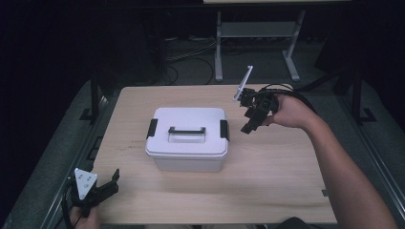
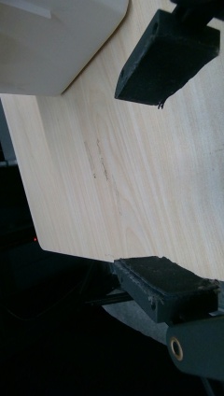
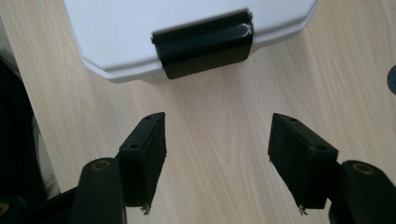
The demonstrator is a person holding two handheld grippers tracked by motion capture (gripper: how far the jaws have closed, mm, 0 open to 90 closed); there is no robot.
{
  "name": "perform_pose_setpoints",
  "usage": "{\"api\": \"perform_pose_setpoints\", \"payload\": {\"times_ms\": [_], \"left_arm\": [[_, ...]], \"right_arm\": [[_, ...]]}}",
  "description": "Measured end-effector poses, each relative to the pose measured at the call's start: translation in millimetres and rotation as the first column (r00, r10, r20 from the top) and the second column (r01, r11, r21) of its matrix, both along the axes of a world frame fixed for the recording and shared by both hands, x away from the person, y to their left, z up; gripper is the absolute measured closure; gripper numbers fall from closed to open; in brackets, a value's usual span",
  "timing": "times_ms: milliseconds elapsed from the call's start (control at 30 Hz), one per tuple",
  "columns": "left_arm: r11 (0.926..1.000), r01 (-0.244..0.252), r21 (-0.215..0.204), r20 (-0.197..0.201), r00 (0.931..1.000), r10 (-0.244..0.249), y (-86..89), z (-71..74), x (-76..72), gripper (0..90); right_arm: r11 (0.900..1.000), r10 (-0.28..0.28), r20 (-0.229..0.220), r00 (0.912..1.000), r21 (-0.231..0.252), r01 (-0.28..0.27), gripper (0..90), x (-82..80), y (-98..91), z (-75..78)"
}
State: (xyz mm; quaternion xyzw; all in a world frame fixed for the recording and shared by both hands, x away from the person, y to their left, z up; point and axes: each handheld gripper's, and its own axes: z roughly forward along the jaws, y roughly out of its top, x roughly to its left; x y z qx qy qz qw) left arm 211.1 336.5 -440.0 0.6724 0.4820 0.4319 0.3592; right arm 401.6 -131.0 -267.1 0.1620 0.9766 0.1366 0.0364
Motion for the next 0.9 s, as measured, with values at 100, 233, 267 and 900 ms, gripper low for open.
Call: {"api": "perform_pose_setpoints", "payload": {"times_ms": [100, 233, 267, 900], "left_arm": [[1.0000, 0.000, 0.005, 0.000, 1.0000, 0.000, 0.1, 0.0, 0.1, 15.0], [1.0000, -0.003, -0.001, 0.000, 1.0000, 0.003, 0.0, -0.4, 0.1, 15.0], [1.0000, -0.004, -0.001, 0.000, 1.0000, 0.004, 0.2, -0.4, 0.2, 15.0], [1.0000, -0.006, 0.003, 0.003, 1.0000, 0.006, 0.6, 0.2, 0.2, 15.0]], "right_arm": [[1.0000, -0.006, -0.002, 1.0000, 0.000, 0.006, 34.8, -0.3, -4.2, -2.4], [0.9998, -0.018, -0.007, 0.9998, 0.003, 0.018, 33.9, -0.1, -9.0, -5.7], [0.9998, -0.019, -0.008, 0.9998, 0.004, 0.019, 33.7, 0.1, -10.0, -6.7], [0.9982, -0.059, -0.021, 0.9980, 0.009, 0.059, 31.1, -3.0, -31.6, -18.9]]}}
